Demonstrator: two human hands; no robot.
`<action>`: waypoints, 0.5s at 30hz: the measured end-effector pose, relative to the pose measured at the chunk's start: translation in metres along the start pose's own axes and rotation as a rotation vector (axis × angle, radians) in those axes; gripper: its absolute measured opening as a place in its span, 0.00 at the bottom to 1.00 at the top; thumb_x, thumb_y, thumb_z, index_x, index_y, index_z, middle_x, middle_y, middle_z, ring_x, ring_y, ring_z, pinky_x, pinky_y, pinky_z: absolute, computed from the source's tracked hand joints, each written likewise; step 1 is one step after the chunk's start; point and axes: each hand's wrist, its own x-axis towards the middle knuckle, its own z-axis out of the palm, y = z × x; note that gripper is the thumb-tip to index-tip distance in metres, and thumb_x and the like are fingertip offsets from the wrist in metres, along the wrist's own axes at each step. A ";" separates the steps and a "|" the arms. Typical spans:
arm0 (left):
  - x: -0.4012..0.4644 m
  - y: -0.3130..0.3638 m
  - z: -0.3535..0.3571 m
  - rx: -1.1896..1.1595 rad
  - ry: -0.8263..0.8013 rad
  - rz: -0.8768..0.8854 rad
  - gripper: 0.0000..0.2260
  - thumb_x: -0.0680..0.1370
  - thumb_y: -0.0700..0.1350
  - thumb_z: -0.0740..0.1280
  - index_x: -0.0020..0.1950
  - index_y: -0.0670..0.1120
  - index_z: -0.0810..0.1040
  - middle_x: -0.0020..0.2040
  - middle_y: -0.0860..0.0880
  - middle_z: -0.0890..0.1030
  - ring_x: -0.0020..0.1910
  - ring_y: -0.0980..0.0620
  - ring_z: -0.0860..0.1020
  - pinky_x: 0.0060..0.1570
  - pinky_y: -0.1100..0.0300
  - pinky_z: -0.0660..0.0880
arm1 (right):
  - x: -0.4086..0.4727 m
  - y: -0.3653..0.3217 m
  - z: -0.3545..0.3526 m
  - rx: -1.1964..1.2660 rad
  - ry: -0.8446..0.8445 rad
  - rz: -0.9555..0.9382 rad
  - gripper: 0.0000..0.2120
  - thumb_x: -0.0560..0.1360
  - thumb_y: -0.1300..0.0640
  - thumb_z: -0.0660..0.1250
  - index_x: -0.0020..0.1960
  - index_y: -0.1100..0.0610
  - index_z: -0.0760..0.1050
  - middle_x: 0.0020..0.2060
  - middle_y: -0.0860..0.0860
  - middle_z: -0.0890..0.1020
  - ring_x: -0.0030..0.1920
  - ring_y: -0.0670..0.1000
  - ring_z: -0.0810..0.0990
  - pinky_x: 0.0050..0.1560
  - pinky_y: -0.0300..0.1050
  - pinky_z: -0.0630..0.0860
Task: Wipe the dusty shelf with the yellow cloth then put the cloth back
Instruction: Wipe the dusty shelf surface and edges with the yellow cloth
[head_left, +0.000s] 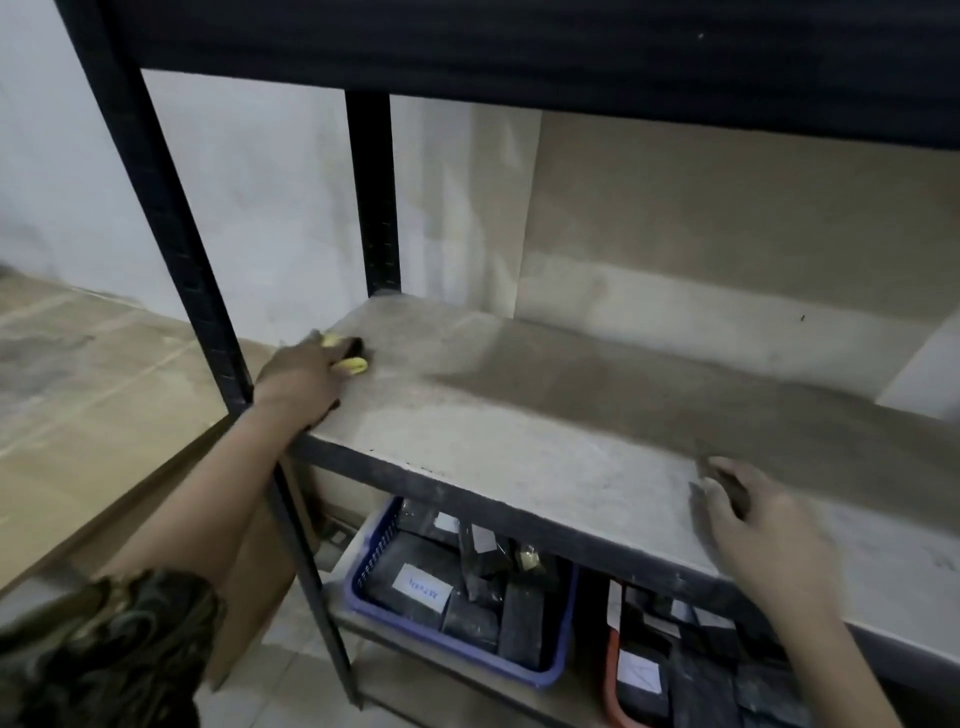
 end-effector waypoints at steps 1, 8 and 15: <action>0.001 0.000 -0.004 0.003 0.032 -0.025 0.18 0.81 0.48 0.56 0.72 0.54 0.66 0.72 0.43 0.66 0.64 0.37 0.71 0.57 0.47 0.73 | 0.000 0.000 0.000 0.007 0.014 0.005 0.14 0.75 0.49 0.60 0.59 0.49 0.75 0.54 0.54 0.82 0.54 0.59 0.78 0.51 0.51 0.74; -0.044 0.105 -0.017 -0.385 0.180 0.200 0.12 0.79 0.45 0.60 0.57 0.45 0.79 0.49 0.44 0.83 0.38 0.44 0.82 0.40 0.53 0.79 | 0.003 0.005 -0.005 -0.055 -0.067 -0.015 0.15 0.75 0.48 0.60 0.61 0.47 0.73 0.55 0.52 0.81 0.54 0.57 0.78 0.49 0.49 0.75; -0.105 0.283 0.006 -0.208 -0.011 0.831 0.16 0.76 0.40 0.62 0.63 0.50 0.74 0.54 0.41 0.82 0.52 0.40 0.80 0.46 0.50 0.76 | 0.024 0.075 -0.042 -0.234 -0.106 0.013 0.22 0.74 0.42 0.57 0.64 0.51 0.71 0.58 0.57 0.79 0.58 0.60 0.76 0.61 0.56 0.72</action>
